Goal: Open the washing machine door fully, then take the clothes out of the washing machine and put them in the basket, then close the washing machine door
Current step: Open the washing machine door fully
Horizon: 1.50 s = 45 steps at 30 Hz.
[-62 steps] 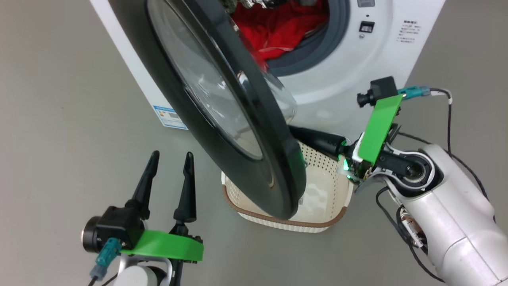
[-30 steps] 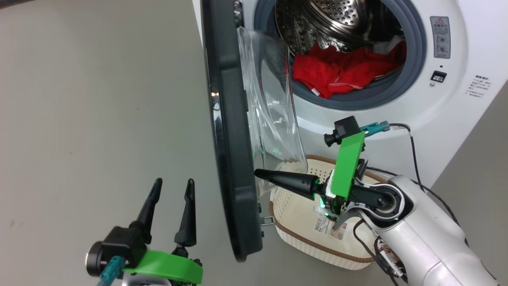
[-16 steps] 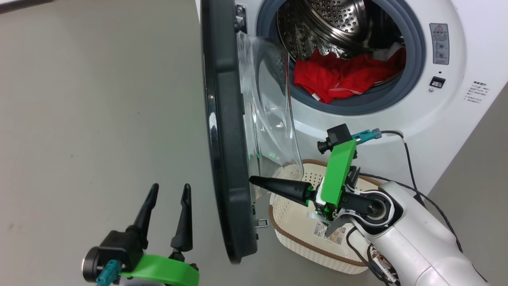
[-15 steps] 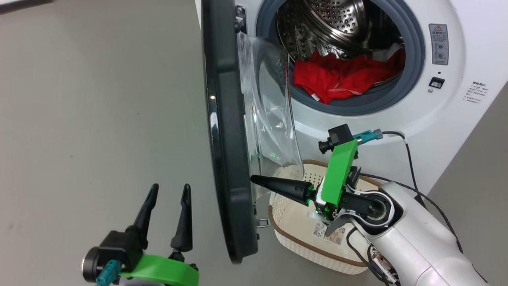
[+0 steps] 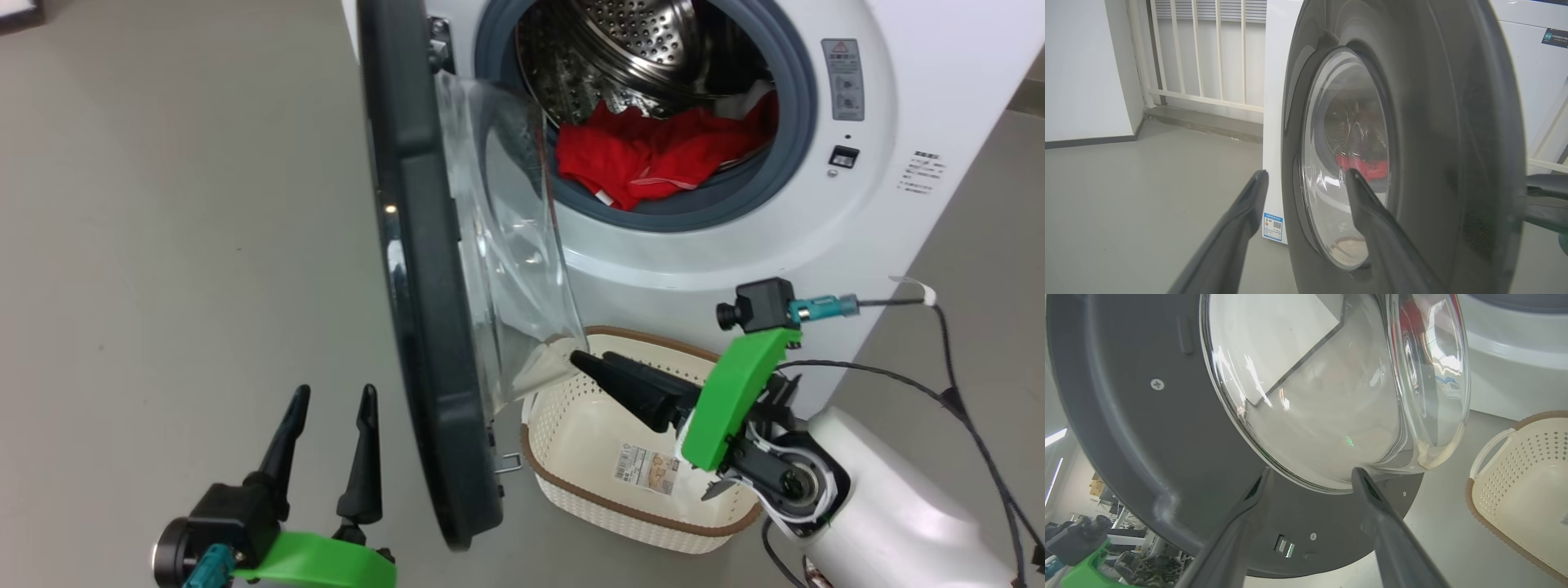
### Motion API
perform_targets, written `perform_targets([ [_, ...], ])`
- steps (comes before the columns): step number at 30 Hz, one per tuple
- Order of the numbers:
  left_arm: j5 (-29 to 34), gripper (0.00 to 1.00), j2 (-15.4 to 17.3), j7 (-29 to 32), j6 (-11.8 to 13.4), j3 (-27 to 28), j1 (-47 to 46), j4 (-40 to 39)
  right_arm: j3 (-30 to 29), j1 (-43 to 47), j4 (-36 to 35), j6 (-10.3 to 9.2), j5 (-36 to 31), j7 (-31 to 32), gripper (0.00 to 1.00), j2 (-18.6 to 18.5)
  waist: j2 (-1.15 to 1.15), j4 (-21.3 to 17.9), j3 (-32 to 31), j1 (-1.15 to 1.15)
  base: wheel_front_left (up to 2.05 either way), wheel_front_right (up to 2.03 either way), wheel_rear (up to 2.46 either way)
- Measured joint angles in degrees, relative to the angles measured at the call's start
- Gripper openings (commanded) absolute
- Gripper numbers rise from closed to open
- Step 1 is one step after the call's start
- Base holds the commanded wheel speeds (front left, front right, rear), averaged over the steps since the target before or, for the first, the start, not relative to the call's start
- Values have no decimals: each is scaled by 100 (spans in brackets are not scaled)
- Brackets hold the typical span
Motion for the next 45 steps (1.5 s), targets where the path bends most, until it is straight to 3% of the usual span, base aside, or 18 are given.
perform_targets([
  [7,-16,100,96,-1,55,35,44,-101,202,70,-69,0,-1304,-1464,100,-222,0,-172,-27,0,0,0,0],
  [13,-13,100,99,-1,105,29,103,-154,87,70,547,0,-2524,-2702,100,-241,0,-246,-52,0,0,0,0],
  [16,-7,100,99,-2,149,38,104,-203,-196,72,866,0,-2991,-2986,100,-126,0,-257,-44,0,0,0,0],
  [23,31,100,96,-10,209,94,109,-282,-1174,218,1114,1,-4179,-3150,100,268,0,-268,-51,0,0,0,0],
  [26,75,100,91,-16,209,105,111,-310,-1917,546,834,1,-5198,-3175,100,493,0,-267,-32,0,0,0,0],
  [32,133,100,75,-18,208,98,111,-315,-2506,1008,380,1,-6254,-3175,100,746,0,-245,6,0,0,0,0],
  [38,175,100,66,-18,204,96,111,-315,-2780,1270,-24,1,-6648,-3184,100,821,0,-216,4,0,0,0,0],
  [45,275,100,40,-18,190,136,113,-314,-2825,1769,-265,1,-6627,-3189,100,838,0,-185,-78,0,0,0,0],
])
